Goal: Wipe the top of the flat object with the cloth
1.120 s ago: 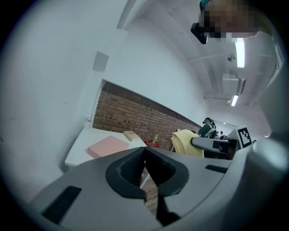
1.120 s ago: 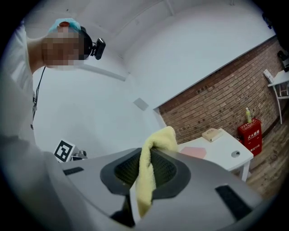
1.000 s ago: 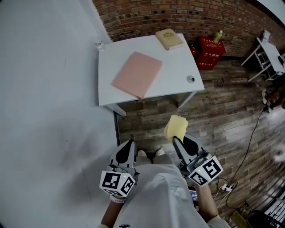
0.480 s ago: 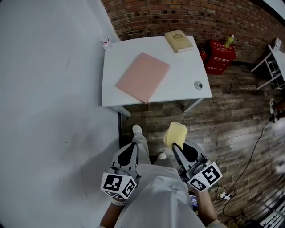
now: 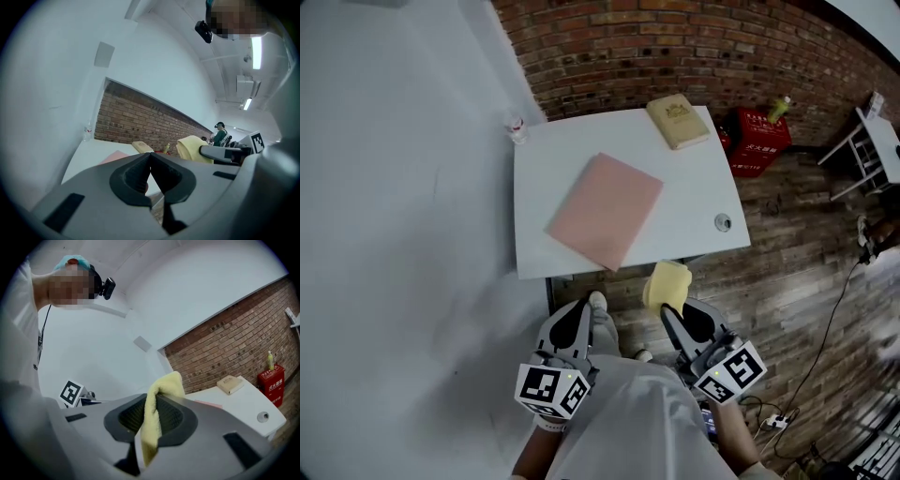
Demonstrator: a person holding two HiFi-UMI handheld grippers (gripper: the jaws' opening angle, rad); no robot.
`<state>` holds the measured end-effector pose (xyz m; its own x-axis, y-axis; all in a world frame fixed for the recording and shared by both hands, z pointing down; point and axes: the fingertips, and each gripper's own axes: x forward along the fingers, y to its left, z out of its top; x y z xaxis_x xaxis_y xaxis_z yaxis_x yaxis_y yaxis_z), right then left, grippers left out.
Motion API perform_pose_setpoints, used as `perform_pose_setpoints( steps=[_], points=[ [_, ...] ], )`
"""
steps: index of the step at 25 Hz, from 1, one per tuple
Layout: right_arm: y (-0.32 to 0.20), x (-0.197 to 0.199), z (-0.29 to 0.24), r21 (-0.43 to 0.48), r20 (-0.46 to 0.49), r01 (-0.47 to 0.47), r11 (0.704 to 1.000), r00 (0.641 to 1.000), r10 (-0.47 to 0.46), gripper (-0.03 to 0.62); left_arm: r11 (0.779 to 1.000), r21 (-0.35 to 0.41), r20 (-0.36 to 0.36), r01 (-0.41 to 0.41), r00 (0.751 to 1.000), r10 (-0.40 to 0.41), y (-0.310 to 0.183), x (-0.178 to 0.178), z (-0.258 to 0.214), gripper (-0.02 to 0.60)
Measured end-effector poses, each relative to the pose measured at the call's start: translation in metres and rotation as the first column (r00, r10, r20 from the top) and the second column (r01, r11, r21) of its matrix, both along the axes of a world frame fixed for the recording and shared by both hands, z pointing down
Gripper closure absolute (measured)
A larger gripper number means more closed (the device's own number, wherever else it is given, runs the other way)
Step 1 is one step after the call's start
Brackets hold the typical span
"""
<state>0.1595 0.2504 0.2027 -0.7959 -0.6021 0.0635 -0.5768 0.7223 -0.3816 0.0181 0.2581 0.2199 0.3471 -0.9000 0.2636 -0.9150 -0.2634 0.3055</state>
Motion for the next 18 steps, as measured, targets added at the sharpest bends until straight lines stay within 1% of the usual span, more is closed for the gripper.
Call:
perform_pose_setpoints(
  steps=[4,6,9,11,14,18],
  points=[
    [-0.043,-0.027,-0.012,0.008,-0.006,-0.048,0.999,0.999,0.048,0.531,0.999,0.015,-0.013,-0.046,0.999,0.046,-0.049,-0.028,-0.008,0.563],
    [-0.064,-0.039,-0.018,0.017,-0.011,-0.077,0.997,0.997,0.078,0.531,0.997,0.036,-0.012,-0.064,0.998,0.064,-0.073,-0.044,-0.015,0.563],
    [-0.090,-0.056,-0.020,0.028,-0.020,-0.128,0.991,0.992,0.129,0.531,0.996,0.070,-0.023,-0.062,0.998,0.064,-0.105,-0.071,-0.021,0.563],
    [-0.104,-0.064,-0.018,0.028,-0.027,-0.156,0.987,0.987,0.157,0.531,0.995,0.072,-0.044,-0.065,0.997,0.068,-0.123,-0.085,-0.020,0.563],
    [-0.115,-0.071,-0.014,0.018,-0.037,-0.187,0.982,0.982,0.187,0.531,0.994,0.057,-0.054,-0.095,0.994,0.098,-0.142,-0.092,-0.014,0.563],
    [-0.120,-0.071,-0.009,-0.004,-0.052,-0.206,0.979,0.977,0.205,0.531,0.991,0.040,-0.076,-0.130,0.988,0.133,-0.153,-0.088,-0.008,0.563]
  ],
)
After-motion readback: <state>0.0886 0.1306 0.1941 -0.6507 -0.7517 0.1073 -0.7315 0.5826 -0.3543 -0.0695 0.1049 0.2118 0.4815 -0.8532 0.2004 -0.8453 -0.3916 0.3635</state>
